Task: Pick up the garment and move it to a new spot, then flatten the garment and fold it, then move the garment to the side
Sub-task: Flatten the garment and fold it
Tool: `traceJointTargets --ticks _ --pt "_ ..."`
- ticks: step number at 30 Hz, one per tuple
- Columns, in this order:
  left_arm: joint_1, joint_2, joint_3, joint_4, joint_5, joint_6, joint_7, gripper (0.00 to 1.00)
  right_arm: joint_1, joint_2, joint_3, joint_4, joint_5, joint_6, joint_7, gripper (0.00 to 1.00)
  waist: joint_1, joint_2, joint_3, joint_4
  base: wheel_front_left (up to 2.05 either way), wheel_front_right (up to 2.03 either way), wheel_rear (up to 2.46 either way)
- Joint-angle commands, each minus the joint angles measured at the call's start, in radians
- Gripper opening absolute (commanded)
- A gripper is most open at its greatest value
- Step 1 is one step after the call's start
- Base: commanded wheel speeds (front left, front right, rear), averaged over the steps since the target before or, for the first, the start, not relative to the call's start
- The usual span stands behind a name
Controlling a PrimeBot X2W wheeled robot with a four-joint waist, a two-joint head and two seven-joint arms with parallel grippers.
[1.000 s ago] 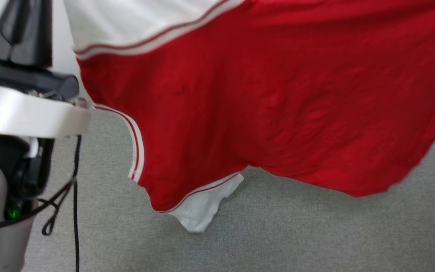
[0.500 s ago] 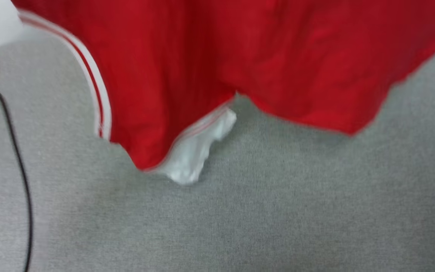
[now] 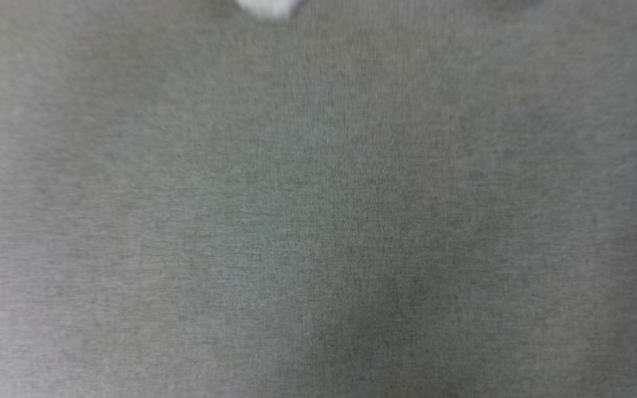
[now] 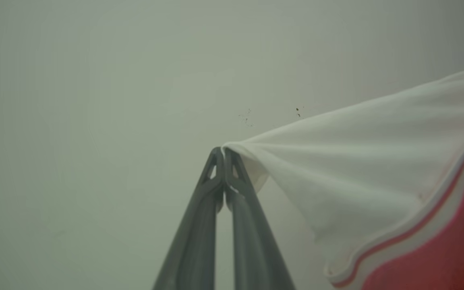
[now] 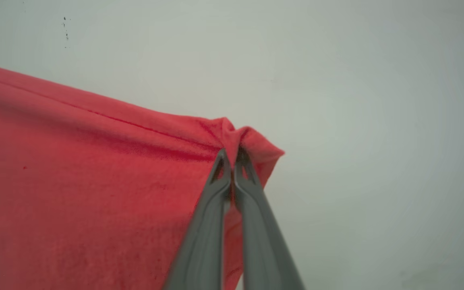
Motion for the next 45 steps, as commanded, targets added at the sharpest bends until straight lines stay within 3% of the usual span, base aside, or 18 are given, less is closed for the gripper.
traceJointTargets --ticks 1,10,17,21,29,39,45 --pt "-0.043 -0.001 -0.001 0.031 0.011 0.003 -0.018 0.00 -0.039 0.003 -0.001 0.024 -0.014 -0.002 -0.021 0.00 -0.0003 0.0000 0.071 -0.006 0.00 0.00 0.00" --pt "-0.359 -0.065 -0.048 0.384 0.101 0.021 -0.202 0.00 -0.340 0.064 0.018 0.336 -0.150 -0.002 -0.218 0.00 -0.0003 0.0000 0.178 -0.013 0.00 0.00 0.00" --pt "-0.354 -0.131 -0.080 0.552 0.096 0.026 -0.301 0.00 -0.405 0.123 0.012 0.500 -0.229 -0.002 -0.361 0.00 -0.0003 0.0000 0.227 0.007 0.00 0.00 0.00" --pt "-0.268 -0.165 -0.096 0.577 0.083 0.025 -0.315 0.00 -0.367 0.138 0.010 0.568 -0.227 -0.002 -0.424 0.00 -0.0003 0.0000 0.232 0.023 0.00 0.00 0.00" --pt "0.009 -0.227 -0.087 0.419 0.042 0.034 -0.316 0.00 -0.211 0.152 0.040 0.640 -0.175 -0.002 -0.539 0.00 -0.0003 0.0000 0.174 0.044 0.00 0.00 0.00" --pt "0.500 -0.272 -0.086 0.256 -0.007 0.051 -0.315 0.00 0.146 0.151 0.137 0.617 -0.028 -0.002 -0.582 0.00 -0.0003 0.0000 -0.019 0.049 0.00 0.00 0.00" --pt "0.761 -0.271 -0.119 0.250 -0.031 0.044 -0.315 0.00 0.380 0.120 0.192 0.589 0.069 -0.001 -0.560 0.00 -0.0003 0.0000 -0.139 0.058 0.00 0.00 0.00"
